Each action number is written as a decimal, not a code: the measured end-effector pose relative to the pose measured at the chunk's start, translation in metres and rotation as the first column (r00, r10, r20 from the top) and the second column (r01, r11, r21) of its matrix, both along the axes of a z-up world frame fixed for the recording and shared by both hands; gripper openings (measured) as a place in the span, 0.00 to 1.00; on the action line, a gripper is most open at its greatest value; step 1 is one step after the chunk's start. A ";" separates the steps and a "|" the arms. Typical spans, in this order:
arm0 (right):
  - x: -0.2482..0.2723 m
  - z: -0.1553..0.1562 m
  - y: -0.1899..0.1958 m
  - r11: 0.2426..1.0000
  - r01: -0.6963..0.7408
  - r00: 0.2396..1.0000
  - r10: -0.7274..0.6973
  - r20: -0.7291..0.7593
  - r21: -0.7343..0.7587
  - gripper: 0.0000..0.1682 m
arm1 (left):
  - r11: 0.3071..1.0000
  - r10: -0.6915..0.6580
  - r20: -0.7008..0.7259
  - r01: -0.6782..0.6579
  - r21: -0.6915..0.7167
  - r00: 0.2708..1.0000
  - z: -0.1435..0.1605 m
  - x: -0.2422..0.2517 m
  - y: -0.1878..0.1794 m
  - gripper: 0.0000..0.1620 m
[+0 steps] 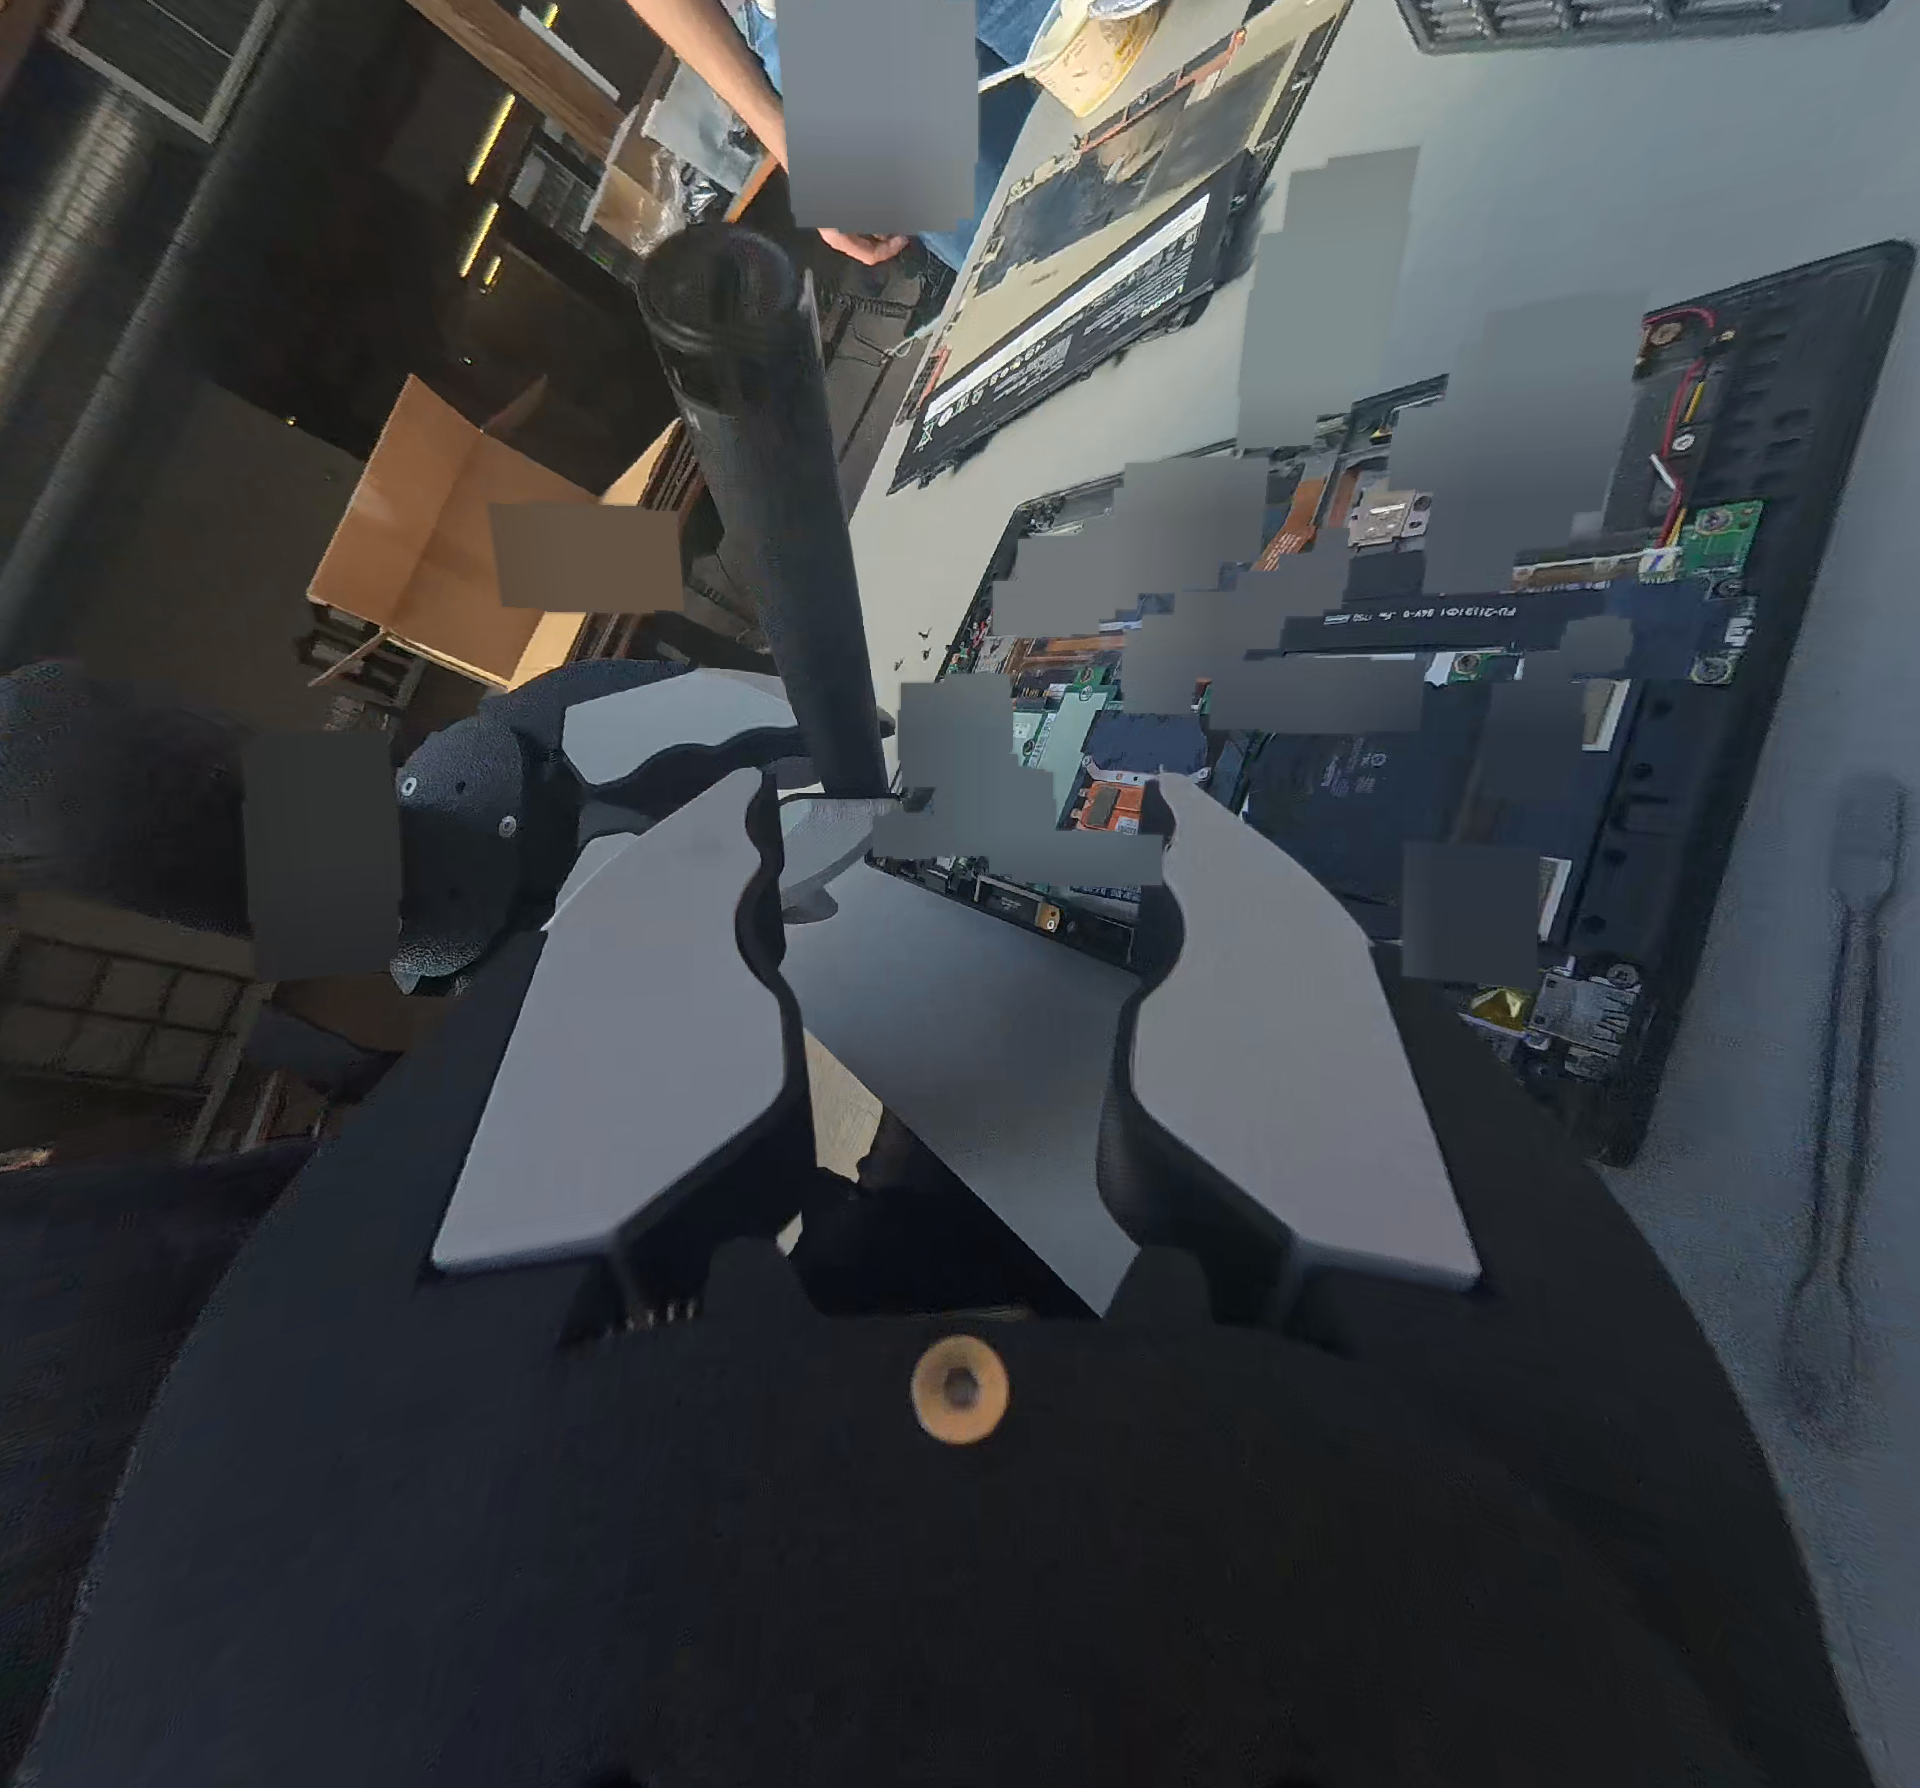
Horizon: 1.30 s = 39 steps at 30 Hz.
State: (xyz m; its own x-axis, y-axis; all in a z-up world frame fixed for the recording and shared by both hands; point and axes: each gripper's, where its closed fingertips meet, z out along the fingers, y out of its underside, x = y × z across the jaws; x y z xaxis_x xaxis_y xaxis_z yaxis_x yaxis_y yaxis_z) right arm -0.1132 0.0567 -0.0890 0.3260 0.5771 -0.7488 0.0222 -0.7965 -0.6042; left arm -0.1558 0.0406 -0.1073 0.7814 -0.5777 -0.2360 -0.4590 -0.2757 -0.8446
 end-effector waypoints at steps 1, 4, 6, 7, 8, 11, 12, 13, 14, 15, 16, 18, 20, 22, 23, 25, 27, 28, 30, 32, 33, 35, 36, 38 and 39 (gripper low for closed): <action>-0.007 -0.004 -0.007 1.000 -0.005 1.000 0.005 -0.016 -0.014 0.37 | 0.999 0.023 0.004 -0.023 0.022 1.000 0.003 0.001 0.002 0.10; -0.022 -0.001 -0.012 1.000 0.015 0.999 -0.014 -0.044 0.024 0.32 | 0.995 0.075 0.002 -0.075 0.071 0.997 0.008 0.003 0.004 0.10; -0.028 0.002 -0.010 0.993 0.029 0.999 -0.026 -0.022 0.117 0.29 | 0.991 0.097 0.011 -0.097 0.095 0.995 0.012 0.004 0.004 0.10; -0.030 0.003 -0.011 0.987 0.023 1.000 -0.024 0.000 0.159 0.29 | 0.989 0.106 0.012 -0.107 0.101 0.994 0.012 0.003 0.004 0.10; -0.032 0.005 -0.011 0.980 0.021 1.000 -0.024 0.015 0.199 0.28 | 0.988 0.113 0.018 -0.114 0.107 0.993 0.013 0.003 0.004 0.10; -0.039 0.011 -0.011 0.964 0.005 0.999 -0.015 0.038 0.266 0.25 | 0.986 0.132 0.049 -0.136 0.101 0.990 0.012 0.000 0.005 0.10; -0.041 0.013 -0.011 0.960 0.005 0.999 -0.017 0.040 0.280 0.24 | 0.984 0.139 0.057 -0.145 0.100 0.989 0.012 -0.001 0.005 0.10; -0.043 0.014 -0.011 0.959 0.003 0.999 -0.014 0.036 0.283 0.24 | 0.983 0.146 0.060 -0.151 0.099 0.987 0.012 -0.003 0.006 0.10; -0.044 0.014 -0.011 0.960 0.001 0.999 -0.010 0.032 0.281 0.24 | 0.982 0.153 0.064 -0.159 0.104 0.986 0.013 -0.004 0.006 0.10; -0.046 0.015 -0.010 0.960 0.001 1.000 -0.010 0.028 0.281 0.23 | 0.980 0.158 0.068 -0.165 0.110 0.985 0.014 -0.006 0.007 0.10; -0.048 0.015 -0.010 0.961 0.004 1.000 -0.010 0.020 0.278 0.23 | 0.979 0.162 0.071 -0.169 0.112 0.984 0.015 -0.007 0.007 0.10; -0.050 0.017 -0.009 0.965 0.012 1.000 -0.011 -0.005 0.261 0.22 | 0.978 0.166 0.077 -0.174 0.118 0.983 0.016 -0.007 0.007 0.10; -0.052 0.018 -0.008 0.968 0.017 1.000 -0.012 -0.020 0.249 0.20 | 0.976 0.171 0.075 -0.179 0.123 0.982 0.016 -0.007 0.008 0.10; -0.052 0.017 -0.006 0.968 0.029 0.999 -0.025 -0.021 0.249 0.17 | 0.975 0.174 0.081 -0.184 0.127 0.981 0.016 -0.008 0.008 0.10; -0.053 0.017 -0.006 0.969 0.029 0.999 -0.024 -0.024 0.245 0.16 | 0.974 0.178 0.084 -0.188 0.130 0.981 0.016 -0.008 0.009 0.10; -0.053 0.018 -0.006 0.970 0.035 0.999 -0.026 -0.039 0.242 0.14 | 0.973 0.179 0.088 -0.189 0.133 0.980 0.017 -0.008 0.009 0.10; -0.055 0.017 -0.006 0.972 0.029 0.999 -0.019 -0.045 0.233 0.15 | 0.972 0.177 0.092 -0.189 0.137 0.980 0.018 -0.007 0.009 0.10; -0.055 0.018 -0.006 0.973 0.033 0.999 -0.022 -0.049 0.230 0.15 | 0.973 0.175 0.093 -0.186 0.139 0.980 0.019 -0.006 0.009 0.10; -0.057 0.018 -0.006 0.974 0.026 0.999 -0.015 -0.052 0.226 0.15 | 0.972 0.175 0.097 -0.188 0.144 0.980 0.020 -0.006 0.009 0.10; -0.058 0.020 -0.008 0.973 0.022 0.998 -0.007 -0.068 0.229 0.11 | 0.971 0.175 0.104 -0.189 0.144 0.979 0.021 -0.006 0.009 0.10; -0.058 0.020 -0.008 0.973 0.020 0.998 -0.005 -0.068 0.230 0.11 | 0.971 0.175 0.108 -0.190 0.143 0.979 0.021 -0.006 0.010 0.10; -0.059 0.022 -0.009 0.967 0.017 0.997 0.002 -0.073 0.253 0.10 | 0.971 0.174 0.113 -0.190 0.145 0.978 0.022 -0.006 0.010 0.10; -0.059 0.022 -0.009 0.960 0.013 0.998 0.005 -0.063 0.281 0.10 | 0.971 0.174 0.113 -0.189 0.145 0.978 0.022 -0.006 0.010 0.10; -0.059 0.022 -0.010 0.941 0.006 0.999 0.010 -0.045 0.339 0.10 | 0.971 0.171 0.123 -0.188 0.145 0.978 0.023 -0.005 0.009 0.10; -0.059 0.023 -0.011 0.937 0.000 0.999 0.016 -0.042 0.348 0.10 | 0.971 0.170 0.123 -0.187 0.150 0.978 0.023 -0.005 0.008 0.10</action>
State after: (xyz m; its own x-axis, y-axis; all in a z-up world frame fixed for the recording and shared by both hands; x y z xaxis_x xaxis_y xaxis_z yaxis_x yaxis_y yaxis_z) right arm -0.1720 0.0458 -0.0662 0.2918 0.8068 -0.5138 -0.0047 -0.5360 -0.8442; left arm -0.1611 0.0489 -0.0843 0.8943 -0.3885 -0.2221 -0.3180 -0.2025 -0.9262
